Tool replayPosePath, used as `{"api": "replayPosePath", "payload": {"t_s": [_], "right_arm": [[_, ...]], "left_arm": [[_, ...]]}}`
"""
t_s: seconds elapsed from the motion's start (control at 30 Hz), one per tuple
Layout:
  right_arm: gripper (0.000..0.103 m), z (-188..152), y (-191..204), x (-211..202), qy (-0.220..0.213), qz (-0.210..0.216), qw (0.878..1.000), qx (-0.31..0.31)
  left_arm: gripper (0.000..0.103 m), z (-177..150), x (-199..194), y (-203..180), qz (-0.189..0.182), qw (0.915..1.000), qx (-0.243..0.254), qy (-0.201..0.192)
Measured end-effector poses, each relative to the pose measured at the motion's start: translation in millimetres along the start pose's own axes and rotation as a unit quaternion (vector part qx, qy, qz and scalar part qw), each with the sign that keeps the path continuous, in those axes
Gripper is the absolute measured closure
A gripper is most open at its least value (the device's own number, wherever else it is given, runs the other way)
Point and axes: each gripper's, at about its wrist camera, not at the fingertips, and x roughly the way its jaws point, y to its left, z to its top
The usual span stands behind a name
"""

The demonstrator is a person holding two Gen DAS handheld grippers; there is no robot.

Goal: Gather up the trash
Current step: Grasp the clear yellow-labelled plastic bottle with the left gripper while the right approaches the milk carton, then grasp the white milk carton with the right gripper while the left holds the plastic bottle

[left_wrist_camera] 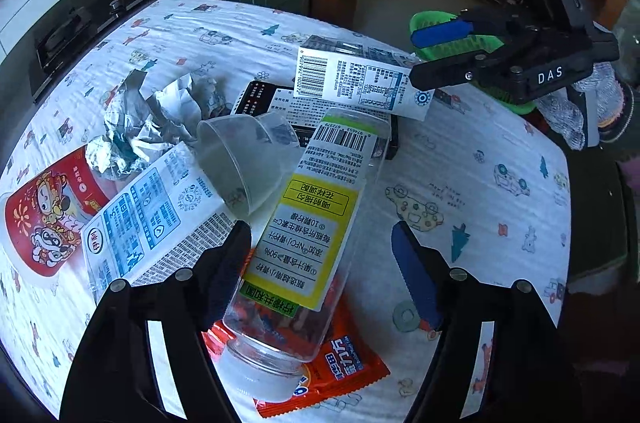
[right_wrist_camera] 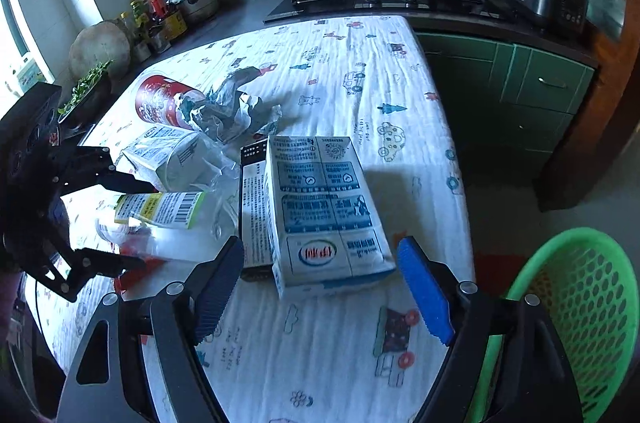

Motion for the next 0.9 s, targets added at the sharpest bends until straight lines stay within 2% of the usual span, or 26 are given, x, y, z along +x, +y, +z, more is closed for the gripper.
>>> {"api": "replayPosePath", "payload": {"t_s": [0.27, 0.4, 0.5, 0.6, 0.63, 0.9], "right_arm": [[0.026, 18.4, -8.9, 33.9, 0.030, 0.017, 0.999, -0.016], [0.026, 24.2, -9.0, 47.2, 0.040, 0.025, 0.999, -0.024], [0.026, 26.6, -8.3, 54.9, 0.046, 0.032, 0.998, -0.022], [0.028, 26.1, -6.9, 59.1, 0.049, 0.031, 0.998, -0.025], [0.034, 25.7, -6.5, 59.7, 0.048, 0.030, 0.998, -0.026], [0.034, 18.6, -3.4, 48.2, 0.034, 0.023, 0.999, -0.025]], "left_arm": [[0.032, 5.9, 11.0, 1.5, -0.011, 0.9999, 0.004, 0.006], [0.038, 7.9, 14.5, 3.1, -0.014, 0.9999, 0.004, 0.009], [0.038, 9.0, 15.3, 4.5, -0.016, 0.9998, 0.000, 0.008], [0.038, 9.7, 16.3, 4.4, -0.014, 0.9998, -0.002, 0.010], [0.038, 9.9, 16.7, 4.4, -0.014, 0.9999, -0.003, 0.009], [0.038, 9.9, 22.9, 2.8, 0.000, 0.9999, -0.011, 0.011]]}}
